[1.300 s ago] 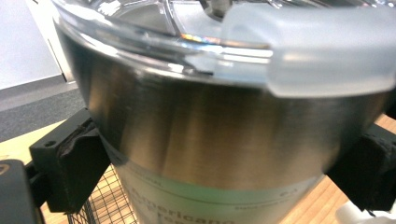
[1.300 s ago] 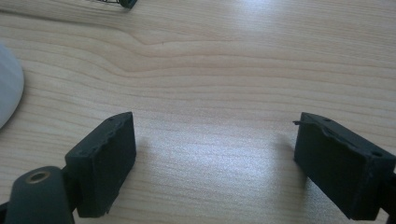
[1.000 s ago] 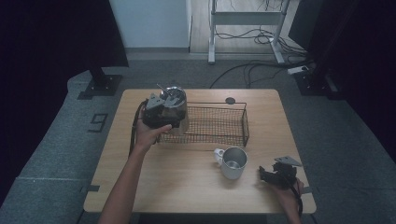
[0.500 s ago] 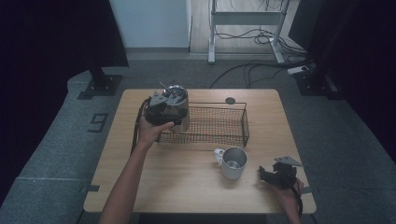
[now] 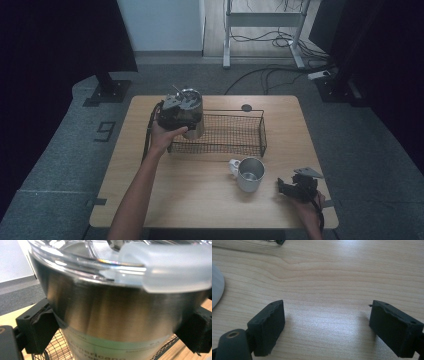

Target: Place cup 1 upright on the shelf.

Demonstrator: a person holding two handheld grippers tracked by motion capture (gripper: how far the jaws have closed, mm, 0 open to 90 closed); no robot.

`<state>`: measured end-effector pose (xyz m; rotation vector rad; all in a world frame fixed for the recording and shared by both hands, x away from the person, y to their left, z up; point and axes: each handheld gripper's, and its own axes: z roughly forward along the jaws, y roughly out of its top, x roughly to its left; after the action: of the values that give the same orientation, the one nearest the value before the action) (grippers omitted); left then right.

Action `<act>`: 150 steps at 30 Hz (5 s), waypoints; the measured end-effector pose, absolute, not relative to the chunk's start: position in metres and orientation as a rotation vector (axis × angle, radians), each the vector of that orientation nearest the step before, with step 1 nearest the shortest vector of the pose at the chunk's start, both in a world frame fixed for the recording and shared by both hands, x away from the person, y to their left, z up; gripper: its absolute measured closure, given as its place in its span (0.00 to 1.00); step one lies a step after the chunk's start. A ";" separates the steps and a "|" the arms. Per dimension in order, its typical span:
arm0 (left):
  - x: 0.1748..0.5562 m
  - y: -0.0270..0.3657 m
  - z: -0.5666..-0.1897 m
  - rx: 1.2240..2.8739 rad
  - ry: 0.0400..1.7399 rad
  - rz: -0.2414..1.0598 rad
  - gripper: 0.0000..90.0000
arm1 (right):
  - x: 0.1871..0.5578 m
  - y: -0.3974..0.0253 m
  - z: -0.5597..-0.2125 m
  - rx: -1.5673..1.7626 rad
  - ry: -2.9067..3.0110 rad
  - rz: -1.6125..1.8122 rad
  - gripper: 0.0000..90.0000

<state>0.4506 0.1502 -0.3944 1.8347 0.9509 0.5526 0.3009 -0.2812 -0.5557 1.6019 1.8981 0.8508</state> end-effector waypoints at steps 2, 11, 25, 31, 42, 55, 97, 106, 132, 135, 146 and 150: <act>0.451 0.150 -0.395 1.835 0.953 0.553 0.05 | 0.301 -0.281 -0.556 1.602 1.898 0.851 0.14; 0.459 0.147 -0.400 1.843 0.961 0.547 0.05 | 0.301 -0.281 -0.556 1.602 1.898 0.850 0.14; 0.469 0.143 -0.413 1.859 0.990 0.540 0.05 | 0.301 -0.281 -0.556 1.602 1.897 0.851 0.14; 0.471 0.141 -0.419 1.868 0.995 0.531 0.05 | 0.301 -0.281 -0.556 1.602 1.897 0.851 0.14; 0.475 0.142 -0.428 1.878 1.019 0.527 0.05 | 0.301 -0.281 -0.556 1.602 1.897 0.851 0.14; 0.478 0.143 -0.441 1.882 1.046 0.520 0.05 | 0.301 -0.281 -0.556 1.602 1.897 0.851 0.14; 0.481 0.132 -0.468 1.933 1.088 0.520 0.05 | 0.301 -0.281 -0.556 1.602 1.897 0.851 0.14; 0.477 0.134 -0.470 1.934 1.092 0.518 0.04 | 0.301 -0.281 -0.556 1.601 1.897 0.851 0.14; 0.449 0.153 -0.448 1.865 1.065 0.484 0.01 | 0.301 -0.281 -0.556 1.601 1.898 0.848 0.14; 0.443 0.155 -0.444 1.864 1.044 0.486 0.01 | 0.301 -0.281 -0.556 1.601 1.898 0.848 0.14; 0.421 0.156 -0.444 1.880 1.015 0.481 0.01 | 0.301 -0.281 -0.556 1.606 1.895 0.850 0.14; 0.407 0.166 -0.448 1.860 1.019 0.475 0.02 | 0.301 -0.281 -0.556 1.605 1.897 0.850 0.14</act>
<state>0.4074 0.1659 -0.4480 1.8601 1.0195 0.4747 0.3008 -0.2811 -0.5555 1.6046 1.8965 0.8499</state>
